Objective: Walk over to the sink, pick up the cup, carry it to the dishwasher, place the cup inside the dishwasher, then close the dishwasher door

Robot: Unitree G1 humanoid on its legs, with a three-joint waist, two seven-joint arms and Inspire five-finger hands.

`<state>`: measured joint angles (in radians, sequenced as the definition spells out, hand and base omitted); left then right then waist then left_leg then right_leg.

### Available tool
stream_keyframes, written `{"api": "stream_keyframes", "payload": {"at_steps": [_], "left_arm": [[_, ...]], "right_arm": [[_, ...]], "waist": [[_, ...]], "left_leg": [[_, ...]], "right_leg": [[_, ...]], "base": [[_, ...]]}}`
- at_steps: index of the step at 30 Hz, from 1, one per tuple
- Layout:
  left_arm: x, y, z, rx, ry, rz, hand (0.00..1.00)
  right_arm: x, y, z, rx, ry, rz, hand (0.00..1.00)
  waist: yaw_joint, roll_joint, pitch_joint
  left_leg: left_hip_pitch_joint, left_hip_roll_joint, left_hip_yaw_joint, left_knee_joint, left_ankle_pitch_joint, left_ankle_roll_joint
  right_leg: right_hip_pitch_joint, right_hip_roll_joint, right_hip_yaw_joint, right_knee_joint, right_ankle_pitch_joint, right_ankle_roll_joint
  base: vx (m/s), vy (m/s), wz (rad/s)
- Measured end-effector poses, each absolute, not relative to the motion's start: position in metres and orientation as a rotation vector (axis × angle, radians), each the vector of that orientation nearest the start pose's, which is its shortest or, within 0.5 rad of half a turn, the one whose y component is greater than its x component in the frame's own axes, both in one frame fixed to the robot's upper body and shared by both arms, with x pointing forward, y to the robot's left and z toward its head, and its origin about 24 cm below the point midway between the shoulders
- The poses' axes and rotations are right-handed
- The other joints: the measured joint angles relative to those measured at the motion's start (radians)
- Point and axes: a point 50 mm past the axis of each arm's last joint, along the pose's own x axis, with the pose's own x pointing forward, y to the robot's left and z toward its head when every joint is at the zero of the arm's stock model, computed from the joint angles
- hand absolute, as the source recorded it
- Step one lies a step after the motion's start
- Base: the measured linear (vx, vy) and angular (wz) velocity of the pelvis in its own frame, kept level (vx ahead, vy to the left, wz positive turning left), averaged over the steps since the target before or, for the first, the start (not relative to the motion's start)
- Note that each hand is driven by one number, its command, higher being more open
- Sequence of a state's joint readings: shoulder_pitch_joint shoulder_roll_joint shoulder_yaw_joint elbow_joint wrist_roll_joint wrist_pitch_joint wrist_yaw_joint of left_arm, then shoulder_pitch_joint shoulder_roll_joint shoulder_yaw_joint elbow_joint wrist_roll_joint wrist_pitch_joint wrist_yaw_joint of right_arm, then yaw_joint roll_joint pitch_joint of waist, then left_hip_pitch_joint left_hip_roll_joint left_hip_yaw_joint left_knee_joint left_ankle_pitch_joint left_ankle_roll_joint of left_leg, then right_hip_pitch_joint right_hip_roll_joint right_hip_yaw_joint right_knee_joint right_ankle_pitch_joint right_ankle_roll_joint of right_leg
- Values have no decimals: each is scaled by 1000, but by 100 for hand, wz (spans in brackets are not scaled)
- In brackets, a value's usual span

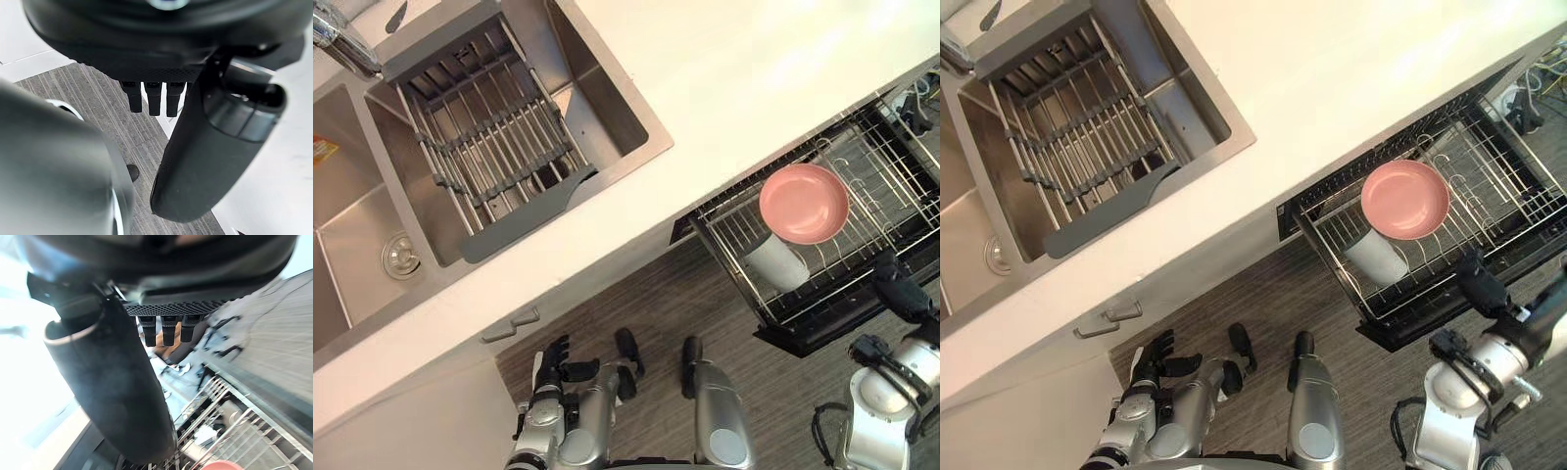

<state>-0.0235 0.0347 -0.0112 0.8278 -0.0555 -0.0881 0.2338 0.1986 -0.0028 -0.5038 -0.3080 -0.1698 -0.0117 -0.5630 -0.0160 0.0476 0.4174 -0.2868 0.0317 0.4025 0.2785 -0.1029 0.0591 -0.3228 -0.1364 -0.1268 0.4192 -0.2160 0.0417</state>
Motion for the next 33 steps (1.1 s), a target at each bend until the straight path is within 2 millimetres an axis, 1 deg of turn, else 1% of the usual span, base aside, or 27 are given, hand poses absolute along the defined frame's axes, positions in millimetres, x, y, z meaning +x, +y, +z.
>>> {"api": "stream_keyframes", "payload": {"at_steps": [3, 5, 6, 7, 9, 12, 13, 15, 19, 21, 25, 29, 31, 33], "left_arm": [[181, 168, -119, 66, 738, 246, 90], [180, 164, -121, 61, 751, 239, 90], [180, 164, -121, 61, 752, 239, 90], [180, 160, -121, 45, 750, 236, 90], [180, 155, -121, 32, 750, 228, 90], [178, 155, -123, 29, 764, 226, 90], [177, 155, -124, 25, 768, 227, 90], [177, 155, -124, 21, 772, 225, 90], [176, 156, -125, 15, 775, 221, 90], [176, 156, -125, 10, 778, 216, 90], [176, 156, -125, 6, 775, 215, 90], [176, 157, -125, 3, 773, 214, 90], [176, 156, -125, 0, 768, 207, 90], [177, 156, -125, -3, 765, 200, 90]], "right_arm": [[153, -295, 64, -200, -96, -1115, 90], [149, -298, 45, -113, -19, -1141, 90], [147, -299, 40, -95, 2, -1150, 90], [144, -300, 30, -15, 28, -1168, 90], [143, -300, 22, 62, 49, -1171, 90], [143, -299, 10, 181, 66, -1160, 90], [143, -299, 9, 202, 62, -1156, 90], [144, -299, 5, 300, 42, -1138, 90], [147, -302, 0, 404, 15, -1120, 90], [152, -305, -1, 444, 0, -1102, 90], [162, -309, 3, 466, -33, -1053, 90], [175, -306, 10, 444, -50, -962, 90], [190, -300, 14, 437, -57, -878, 90], [199, -297, 13, 443, -49, -858, 90]], "waist": [[-3, -5, -22], [-7, -6, -41], [-8, -7, -46], [-8, -7, -46], [-10, -6, -49], [-11, -6, -60], [-11, -6, -63], [-11, -6, -67], [-12, -6, -67], [-13, -6, -67], [-14, -6, -67], [-15, -6, -67], [-14, -5, -67], [-14, -4, -68]], "left_leg": [[10, 8, 16, 5, -14, -4], [17, 13, 21, 8, -24, -6], [18, 13, 21, 8, -25, -7], [25, 14, 22, 8, -26, -8], [27, 14, 24, 8, -28, -8], [34, 14, 27, 8, -34, -11], [35, 14, 28, 8, -36, -11], [45, 14, 35, 8, -38, -14], [54, 12, 44, 8, -40, -17], [59, 12, 49, 8, -46, -18], [56, 12, 55, 7, -51, -18], [54, 12, 54, 7, -51, -19], [49, 9, 43, 7, -51, -19], [42, 2, 23, 5, -50, -18]], "right_leg": [[6, 8, 12, -8, 0, 0], [15, 13, 16, -17, -1, 1], [16, 13, 16, -19, -2, 1], [25, 14, 16, -19, -2, 1], [26, 14, 16, -19, -4, 2], [27, 14, 19, -15, -12, 1], [27, 14, 20, -14, -13, 1], [28, 13, 27, 2, -22, 0], [22, 10, 35, 19, -35, -1], [19, 10, 40, 31, -43, -4], [6, 10, 44, 41, -48, -5], [5, 8, 39, 42, -49, -4], [6, 2, 20, 41, -50, -4], [8, -5, 1, 42, -53, -2]], "base": [[53, 2, -22], [46, 3, -11], [49, 3, -3], [39, 1, -2], [21, 2, -2], [7, 1, -1], [14, 1, -6], [19, -1, -7], [-2, -8, -6], [-17, -8, -6], [-7, -6, -3], [2, 1, 1], [6, 2, 13], [11, 3, 24]]}}
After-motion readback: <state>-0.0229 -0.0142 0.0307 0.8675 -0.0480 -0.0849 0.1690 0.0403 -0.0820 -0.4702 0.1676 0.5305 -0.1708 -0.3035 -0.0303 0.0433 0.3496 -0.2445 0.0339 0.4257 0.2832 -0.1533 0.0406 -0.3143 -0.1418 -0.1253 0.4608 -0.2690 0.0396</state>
